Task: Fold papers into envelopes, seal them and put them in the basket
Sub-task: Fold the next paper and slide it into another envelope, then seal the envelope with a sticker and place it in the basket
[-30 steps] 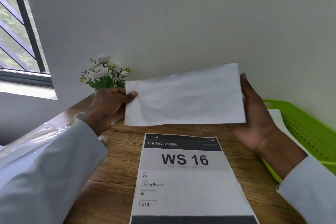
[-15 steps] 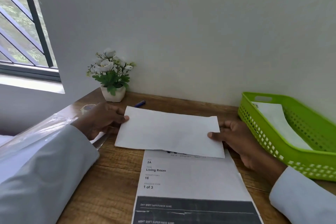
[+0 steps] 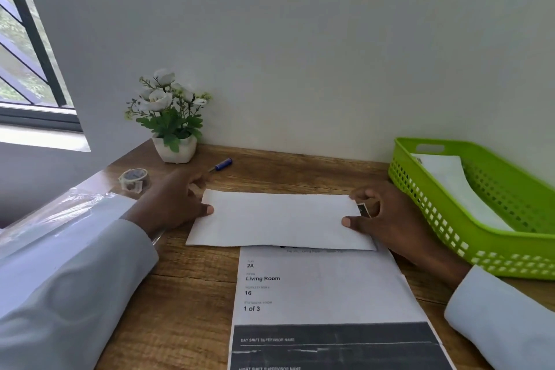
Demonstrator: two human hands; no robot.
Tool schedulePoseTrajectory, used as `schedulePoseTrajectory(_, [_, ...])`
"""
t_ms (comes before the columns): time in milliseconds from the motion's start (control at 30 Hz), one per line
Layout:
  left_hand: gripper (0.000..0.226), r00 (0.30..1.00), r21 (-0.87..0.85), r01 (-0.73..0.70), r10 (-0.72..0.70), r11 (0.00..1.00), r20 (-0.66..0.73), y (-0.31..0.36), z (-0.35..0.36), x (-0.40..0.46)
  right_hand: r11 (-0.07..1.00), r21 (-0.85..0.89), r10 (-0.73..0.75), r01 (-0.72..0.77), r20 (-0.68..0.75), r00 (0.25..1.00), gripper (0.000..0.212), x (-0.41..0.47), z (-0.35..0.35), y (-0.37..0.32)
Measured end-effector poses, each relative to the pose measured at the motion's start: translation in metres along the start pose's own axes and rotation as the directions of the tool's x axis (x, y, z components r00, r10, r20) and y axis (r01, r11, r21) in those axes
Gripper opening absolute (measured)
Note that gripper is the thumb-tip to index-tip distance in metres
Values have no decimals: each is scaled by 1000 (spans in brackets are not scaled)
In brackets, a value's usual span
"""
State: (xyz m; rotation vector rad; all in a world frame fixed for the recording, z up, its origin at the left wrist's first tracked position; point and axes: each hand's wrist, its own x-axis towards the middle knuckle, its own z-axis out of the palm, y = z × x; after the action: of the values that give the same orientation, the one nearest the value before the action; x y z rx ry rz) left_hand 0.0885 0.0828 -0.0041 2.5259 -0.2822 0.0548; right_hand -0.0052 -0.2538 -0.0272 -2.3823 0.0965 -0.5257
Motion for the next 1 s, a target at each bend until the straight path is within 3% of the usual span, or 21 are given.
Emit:
schedulePoseTrajectory(100, [40, 993, 110, -114, 112, 987, 27, 2, 5, -1, 998, -66, -18, 22, 52, 998, 36, 1, -2, 2])
schedulePoseTrajectory(233, [31, 983, 99, -183, 179, 978, 45, 3, 4, 0, 986, -166, -16, 34, 109, 994, 36, 6, -8, -8])
schedulePoseTrajectory(367, [20, 954, -42, -271, 262, 962, -149, 3, -3, 1, 992, -114, -55, 61, 53, 997, 27, 15, -2, -38])
schedulePoseTrajectory(567, [15, 881, -123, -374, 310, 919, -358, -11, -18, 2, 983, 71, -179, 169, 162, 970, 12, 42, 42, -100])
schedulePoseTrajectory(733, [9, 848, -130, -279, 181, 951, -497, -35, -37, 9, 948, 139, -314, 287, 245, 917, 6, 66, 99, -140])
schedulePoseTrajectory(833, [19, 824, -91, -166, 87, 982, -560, -54, -53, 9, 924, 213, -368, 317, 271, 890, 8, 77, 133, -159])
schedulePoseTrajectory(933, [32, 858, 39, 14, 8, 999, -513, -74, -63, 4, 899, 313, -392, 307, 258, 883, 3, 83, 165, -178])
schedulePoseTrajectory(1000, [35, 894, 103, 54, -2, 993, -448, -81, -64, 2, 884, 372, -391, 284, 252, 885, 4, 84, 182, -187])
